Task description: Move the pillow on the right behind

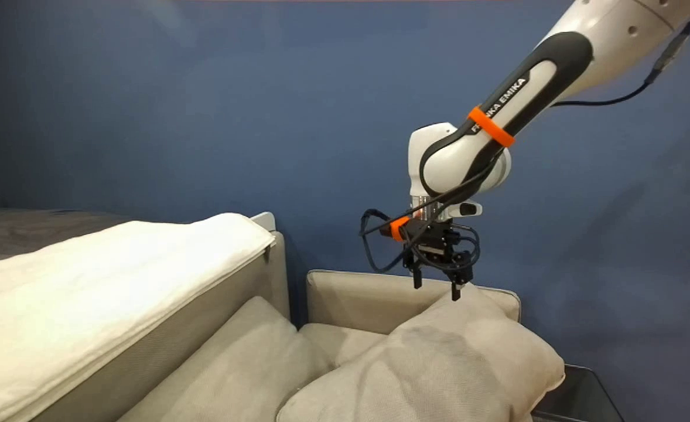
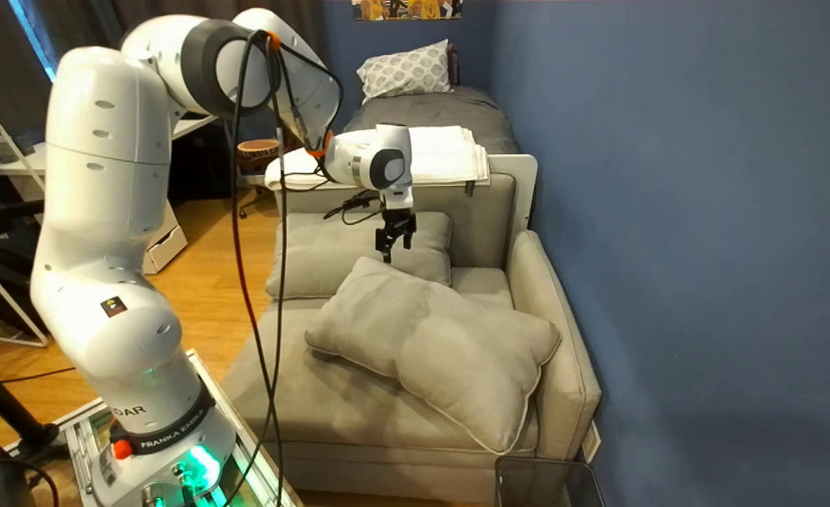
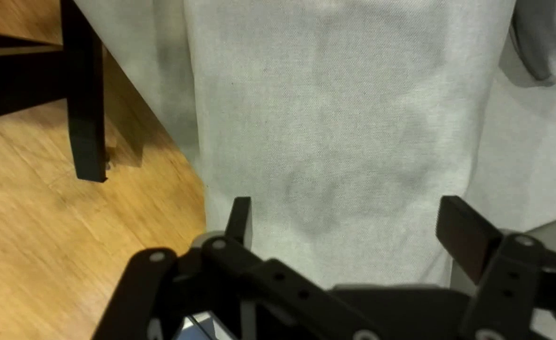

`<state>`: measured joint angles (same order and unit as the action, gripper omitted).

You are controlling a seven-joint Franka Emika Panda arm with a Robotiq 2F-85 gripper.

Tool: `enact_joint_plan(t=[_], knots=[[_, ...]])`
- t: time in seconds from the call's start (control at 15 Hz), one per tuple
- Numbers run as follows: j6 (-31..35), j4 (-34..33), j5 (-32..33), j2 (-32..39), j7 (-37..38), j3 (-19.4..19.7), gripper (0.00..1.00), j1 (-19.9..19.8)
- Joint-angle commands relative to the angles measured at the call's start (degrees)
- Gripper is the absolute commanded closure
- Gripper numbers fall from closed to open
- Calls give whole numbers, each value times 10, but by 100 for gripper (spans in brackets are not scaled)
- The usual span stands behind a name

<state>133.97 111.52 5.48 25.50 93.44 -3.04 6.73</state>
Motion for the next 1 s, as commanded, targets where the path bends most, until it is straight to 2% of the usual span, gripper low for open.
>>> enact_joint_plan(t=[0.0,0.27,0.47,0.6,0.67,0.93], knots=[[-108,-144,-49,94,-15,16,0,7],[-179,-263,-37,181,17,39,0,25],[-144,-316,-21,239,31,56,0,39],[-102,-338,-3,273,40,74,0,54],[-120,-288,-25,228,20,63,0,42],[-101,-322,-19,269,26,74,0,53]])
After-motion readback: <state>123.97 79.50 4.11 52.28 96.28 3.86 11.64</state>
